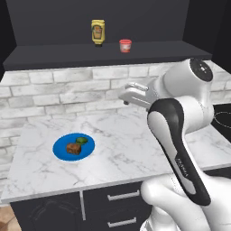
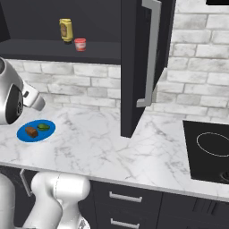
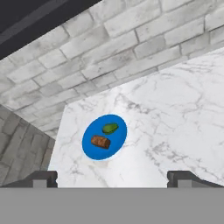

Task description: Pick the avocado and bread from the counter and place them on the plate. Then pick the jam from the cabinet and place it next to the plate. Lastly close the cabinet door.

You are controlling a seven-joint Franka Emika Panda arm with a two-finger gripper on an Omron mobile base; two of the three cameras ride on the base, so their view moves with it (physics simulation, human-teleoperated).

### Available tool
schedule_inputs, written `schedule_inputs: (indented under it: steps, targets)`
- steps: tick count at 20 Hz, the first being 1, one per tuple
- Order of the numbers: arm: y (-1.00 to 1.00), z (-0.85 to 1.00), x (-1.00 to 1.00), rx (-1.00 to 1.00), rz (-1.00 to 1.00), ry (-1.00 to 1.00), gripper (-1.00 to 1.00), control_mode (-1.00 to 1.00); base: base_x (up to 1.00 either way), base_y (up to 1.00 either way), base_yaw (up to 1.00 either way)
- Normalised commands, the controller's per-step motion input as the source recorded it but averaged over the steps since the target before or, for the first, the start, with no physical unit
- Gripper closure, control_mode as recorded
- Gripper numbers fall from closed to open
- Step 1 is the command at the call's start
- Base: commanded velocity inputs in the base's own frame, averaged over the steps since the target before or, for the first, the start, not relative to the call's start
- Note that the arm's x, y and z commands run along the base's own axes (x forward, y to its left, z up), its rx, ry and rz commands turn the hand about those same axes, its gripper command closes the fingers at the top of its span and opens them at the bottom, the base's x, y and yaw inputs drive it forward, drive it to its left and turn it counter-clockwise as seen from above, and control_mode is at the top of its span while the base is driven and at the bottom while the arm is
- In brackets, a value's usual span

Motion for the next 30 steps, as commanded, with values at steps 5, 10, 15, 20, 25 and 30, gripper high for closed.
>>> schedule_inputs:
  steps: [5, 10, 15, 20, 25, 30]
  targets:
    - [-0.18, 0.32, -0.10, -0.13, 0.08, 0.00, -1.00, -1.00, 0.00, 0.00, 0.00]
    - [-0.13, 0.29, 0.00, -0.15, 0.05, 0.00, -1.00, -1.00, 0.00, 0.00, 0.00]
    - [-0.14, 0.22, 0.00, -0.16, 0.05, 0.00, -1.00, -1.00, 0.00, 0.00, 0.00]
    - [-0.15, 0.20, 0.00, -0.11, 0.07, -0.04, -1.00, -1.00, 0.00, 0.00, 0.00]
    - [-0.20, 0.18, 0.00, -0.02, 0.10, -0.13, -1.00, -1.00, 0.00, 0.00, 0.00]
    - [-0.16, 0.21, 0.00, 0.00, 0.09, -0.15, -1.00, -1.00, 0.00, 0.00, 0.00]
